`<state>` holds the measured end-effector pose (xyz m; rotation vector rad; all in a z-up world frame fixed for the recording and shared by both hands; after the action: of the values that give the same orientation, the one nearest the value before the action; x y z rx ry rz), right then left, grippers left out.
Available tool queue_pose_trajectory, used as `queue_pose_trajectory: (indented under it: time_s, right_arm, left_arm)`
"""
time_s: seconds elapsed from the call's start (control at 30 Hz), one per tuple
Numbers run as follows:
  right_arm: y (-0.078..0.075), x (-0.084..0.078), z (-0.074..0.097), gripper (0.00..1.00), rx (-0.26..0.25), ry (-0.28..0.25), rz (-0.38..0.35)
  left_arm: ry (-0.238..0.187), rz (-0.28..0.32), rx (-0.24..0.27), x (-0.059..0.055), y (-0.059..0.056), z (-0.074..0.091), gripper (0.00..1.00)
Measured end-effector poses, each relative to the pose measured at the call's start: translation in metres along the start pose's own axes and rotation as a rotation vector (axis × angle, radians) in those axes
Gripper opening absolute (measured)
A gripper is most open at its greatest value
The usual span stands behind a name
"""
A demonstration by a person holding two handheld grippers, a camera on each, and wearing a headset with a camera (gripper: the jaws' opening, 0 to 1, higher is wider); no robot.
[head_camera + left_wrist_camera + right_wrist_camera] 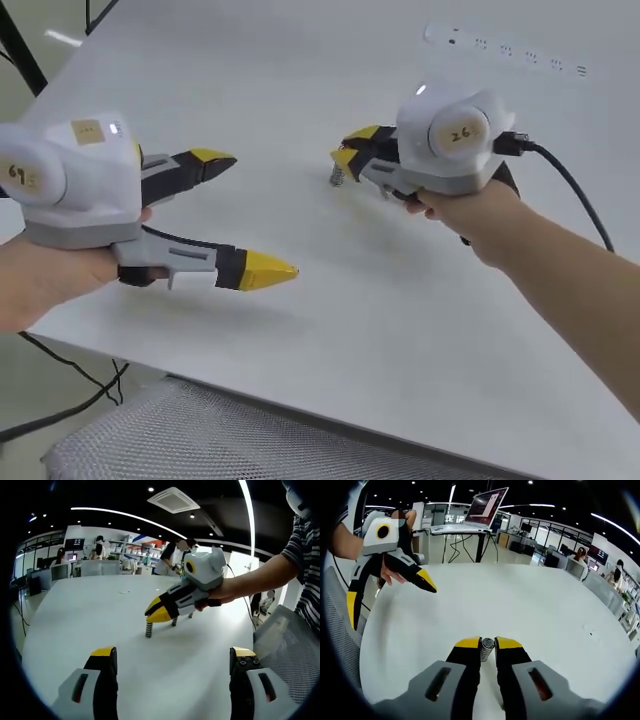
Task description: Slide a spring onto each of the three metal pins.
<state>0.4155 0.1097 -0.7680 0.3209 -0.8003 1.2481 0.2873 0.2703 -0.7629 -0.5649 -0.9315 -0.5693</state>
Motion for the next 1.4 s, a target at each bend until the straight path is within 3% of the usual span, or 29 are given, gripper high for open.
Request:
queue_pose_trajectory:
  time_s: [0.8,1.07,1.4]
  right_arm:
    - [0.0,0.003,0.006,0.18,0.023,-0.02,-0.094]
    - [0.002,0.003,0.03,0.22,0.023,-0.055,-0.105]
    - [-0.009,-0.019,0.076,0.28,-0.015,-0.13,-0.199]
  left_arm:
    - [-0.008,-0.012,-0.013,0.01,0.0,-0.006,0.93]
    - [-0.007,-0.018,-0.012,0.018,-0.003,-0.008,0.93]
    - [-0.02,-0.036,-0.01,0.036,-0.005,-0.016,0.94]
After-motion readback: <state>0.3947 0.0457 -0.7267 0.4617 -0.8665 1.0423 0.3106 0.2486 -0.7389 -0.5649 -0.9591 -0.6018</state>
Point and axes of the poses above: the centre of the closed fingertips' face, and the gripper's own axes: z roughly backward along the fingers, y roughly to its left, x roughly out of its top, the point moved 9 cm from there along z, roughly backward along the fingers, and after that the axes turned 11 degrees about y, right-handed, at the moved point
